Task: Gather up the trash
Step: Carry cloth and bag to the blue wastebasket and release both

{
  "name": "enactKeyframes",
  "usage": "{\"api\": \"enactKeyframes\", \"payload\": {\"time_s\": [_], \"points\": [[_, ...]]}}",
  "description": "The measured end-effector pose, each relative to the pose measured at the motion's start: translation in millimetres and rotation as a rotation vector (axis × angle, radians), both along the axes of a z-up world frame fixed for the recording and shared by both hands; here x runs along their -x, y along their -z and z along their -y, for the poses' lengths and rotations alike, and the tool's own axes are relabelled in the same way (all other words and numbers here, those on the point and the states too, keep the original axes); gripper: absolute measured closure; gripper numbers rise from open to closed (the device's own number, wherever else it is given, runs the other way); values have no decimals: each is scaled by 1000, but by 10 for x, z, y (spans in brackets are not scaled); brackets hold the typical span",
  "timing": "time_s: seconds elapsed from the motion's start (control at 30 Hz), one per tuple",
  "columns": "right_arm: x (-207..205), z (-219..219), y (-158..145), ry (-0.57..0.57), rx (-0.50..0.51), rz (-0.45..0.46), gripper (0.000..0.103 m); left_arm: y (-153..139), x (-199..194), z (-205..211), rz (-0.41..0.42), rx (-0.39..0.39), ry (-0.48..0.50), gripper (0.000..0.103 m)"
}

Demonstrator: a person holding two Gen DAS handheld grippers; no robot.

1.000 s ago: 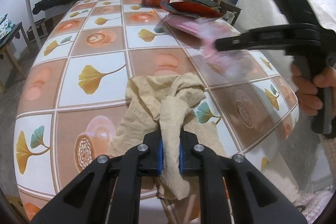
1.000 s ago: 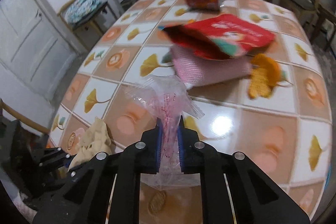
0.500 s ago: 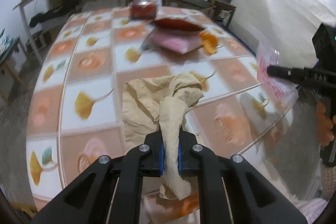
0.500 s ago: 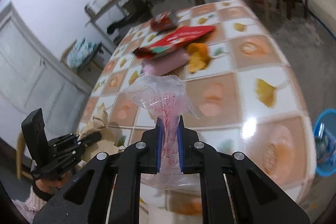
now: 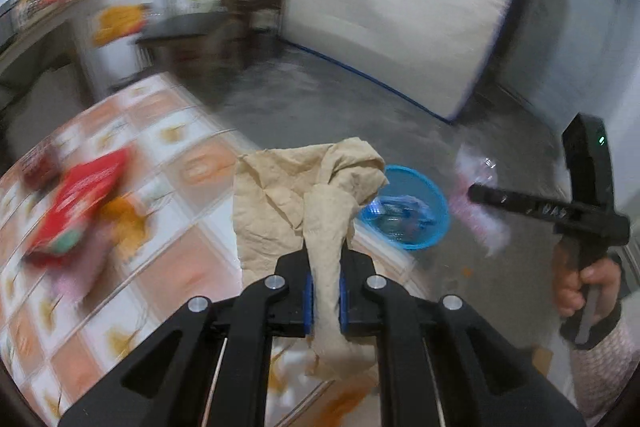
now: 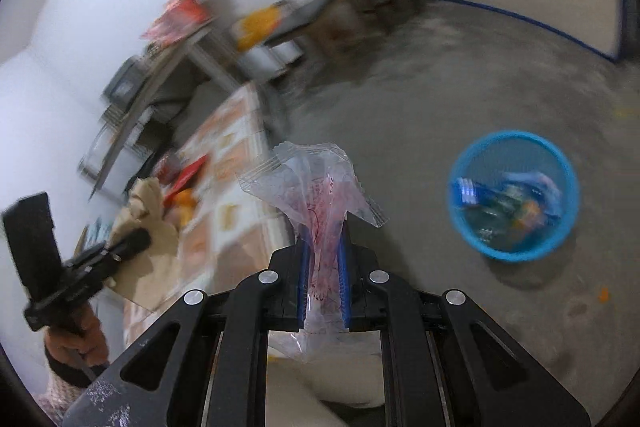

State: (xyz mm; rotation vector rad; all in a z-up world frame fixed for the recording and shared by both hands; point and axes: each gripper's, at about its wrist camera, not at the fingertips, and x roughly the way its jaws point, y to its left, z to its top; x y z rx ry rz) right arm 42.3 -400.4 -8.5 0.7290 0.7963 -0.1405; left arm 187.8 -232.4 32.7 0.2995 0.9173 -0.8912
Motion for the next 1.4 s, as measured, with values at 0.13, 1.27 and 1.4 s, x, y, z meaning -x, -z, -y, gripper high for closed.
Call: {"api": "enactKeyframes", "payload": {"time_s": [0.13,1.27,1.4], "points": [[304,527,316,162,-71,-64,92,179,-31,813,-77,-29,129,94],[-35,1892,1753,447,-110,-238,31,1291,-699,3069,-351,-50,146,39],[125,1926,1640,490,-149,-171,31,852,-588,2861,-306,18,171,34]]}}
